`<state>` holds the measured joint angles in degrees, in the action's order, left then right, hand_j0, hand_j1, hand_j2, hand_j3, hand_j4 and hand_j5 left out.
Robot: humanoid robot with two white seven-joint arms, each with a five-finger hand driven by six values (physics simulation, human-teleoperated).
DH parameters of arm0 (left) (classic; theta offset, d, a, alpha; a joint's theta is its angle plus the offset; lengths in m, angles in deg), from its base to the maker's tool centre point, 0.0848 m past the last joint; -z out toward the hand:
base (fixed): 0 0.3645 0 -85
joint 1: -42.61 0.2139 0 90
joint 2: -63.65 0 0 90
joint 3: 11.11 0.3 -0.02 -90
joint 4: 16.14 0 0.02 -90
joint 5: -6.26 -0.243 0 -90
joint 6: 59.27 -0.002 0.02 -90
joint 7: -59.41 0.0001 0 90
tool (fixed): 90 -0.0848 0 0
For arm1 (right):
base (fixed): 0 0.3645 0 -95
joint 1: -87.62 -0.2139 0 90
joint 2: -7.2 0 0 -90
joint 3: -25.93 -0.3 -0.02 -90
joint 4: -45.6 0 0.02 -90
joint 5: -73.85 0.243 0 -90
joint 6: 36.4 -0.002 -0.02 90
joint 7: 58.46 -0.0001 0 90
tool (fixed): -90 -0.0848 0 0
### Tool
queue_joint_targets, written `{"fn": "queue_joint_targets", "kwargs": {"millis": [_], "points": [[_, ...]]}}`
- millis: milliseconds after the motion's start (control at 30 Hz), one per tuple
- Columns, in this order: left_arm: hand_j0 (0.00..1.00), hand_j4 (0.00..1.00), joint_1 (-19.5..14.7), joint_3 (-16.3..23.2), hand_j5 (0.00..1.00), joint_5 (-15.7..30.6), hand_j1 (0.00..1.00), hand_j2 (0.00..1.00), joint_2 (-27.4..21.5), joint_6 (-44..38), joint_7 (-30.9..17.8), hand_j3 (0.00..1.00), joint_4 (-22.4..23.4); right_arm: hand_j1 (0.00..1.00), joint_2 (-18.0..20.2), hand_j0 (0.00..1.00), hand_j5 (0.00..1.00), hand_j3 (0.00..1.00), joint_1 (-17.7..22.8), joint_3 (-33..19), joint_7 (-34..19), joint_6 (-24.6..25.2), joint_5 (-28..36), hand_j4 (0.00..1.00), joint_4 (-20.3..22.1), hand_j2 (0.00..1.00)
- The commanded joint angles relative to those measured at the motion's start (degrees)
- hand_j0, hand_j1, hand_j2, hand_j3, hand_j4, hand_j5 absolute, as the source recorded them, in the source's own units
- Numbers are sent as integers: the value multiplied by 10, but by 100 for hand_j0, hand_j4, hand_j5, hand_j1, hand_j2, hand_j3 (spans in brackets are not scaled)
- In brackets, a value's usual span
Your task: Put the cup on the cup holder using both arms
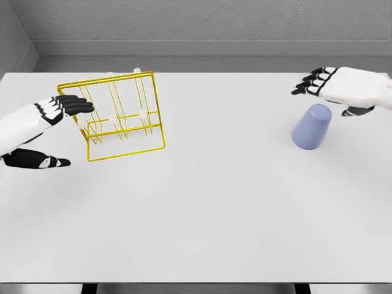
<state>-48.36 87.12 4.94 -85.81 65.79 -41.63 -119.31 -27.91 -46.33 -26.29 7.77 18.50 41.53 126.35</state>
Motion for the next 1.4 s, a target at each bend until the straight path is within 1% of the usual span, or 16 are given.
{"fn": "queue_joint_targets", "kwargs": {"millis": [0,133,200,300,367,400,433,467,533,600,700,800,967,1100,1233,1367], "points": [[100,100,0,11,100,3,100,100,6,-1,0,100,0,100,11,100,100,100,0,4,-11,1,-6,100,-3,100],[100,100,-1,20,100,-7,100,100,14,-1,-1,100,0,100,16,100,100,100,-2,6,-14,1,-6,100,2,100],[100,100,0,36,100,-9,100,100,21,-1,-1,100,0,100,15,100,100,100,-2,26,-14,1,-7,100,9,100],[100,100,-1,43,100,-8,100,100,24,-1,0,100,0,100,5,100,100,100,-3,51,-14,1,-7,100,7,100],[100,100,-16,54,100,-7,100,100,37,-1,1,100,-1,100,0,100,100,100,-3,63,-14,1,-8,100,5,100],[100,100,-39,77,100,-7,100,100,40,-1,4,100,-1,100,-4,100,100,100,-3,69,-14,1,-11,100,4,100],[100,100,-49,90,100,-7,100,100,50,-1,4,100,-1,100,-6,100,100,100,-3,70,-14,1,-13,100,3,100],[100,100,-53,98,100,-7,100,100,52,-1,4,100,-1,100,-9,100,100,100,-2,71,-14,1,-14,100,2,100],[100,100,-56,99,100,-6,100,100,57,-1,6,100,0,100,-10,100,100,100,-3,71,-14,1,-15,100,-2,100],[100,100,-63,115,100,-5,100,100,58,-1,6,100,0,100,-24,100,100,100,-3,71,-15,1,-22,100,-17,100],[100,100,-64,133,100,-5,100,100,58,-1,7,100,0,100,-26,100,100,100,-3,71,-15,1,-23,100,-26,100],[100,100,-64,148,100,-4,100,100,59,-1,7,100,0,100,-39,100,100,100,-4,71,-14,1,-31,100,-46,100],[100,100,-62,169,100,3,100,100,61,-1,7,100,0,99,-47,99,99,99,-4,70,-14,1,-33,99,-52,99],[100,100,-60,194,100,12,100,100,59,-1,8,100,3,99,-49,99,99,99,-4,69,-14,1,-32,99,-53,99],[100,100,-60,198,100,12,100,100,55,-1,7,100,19,93,-47,93,93,93,-4,69,-15,1,-33,93,-52,93],[100,100,-61,217,100,13,100,100,56,-1,7,100,39,86,-47,86,86,86,-5,69,-27,1,-33,86,-49,86]]}}
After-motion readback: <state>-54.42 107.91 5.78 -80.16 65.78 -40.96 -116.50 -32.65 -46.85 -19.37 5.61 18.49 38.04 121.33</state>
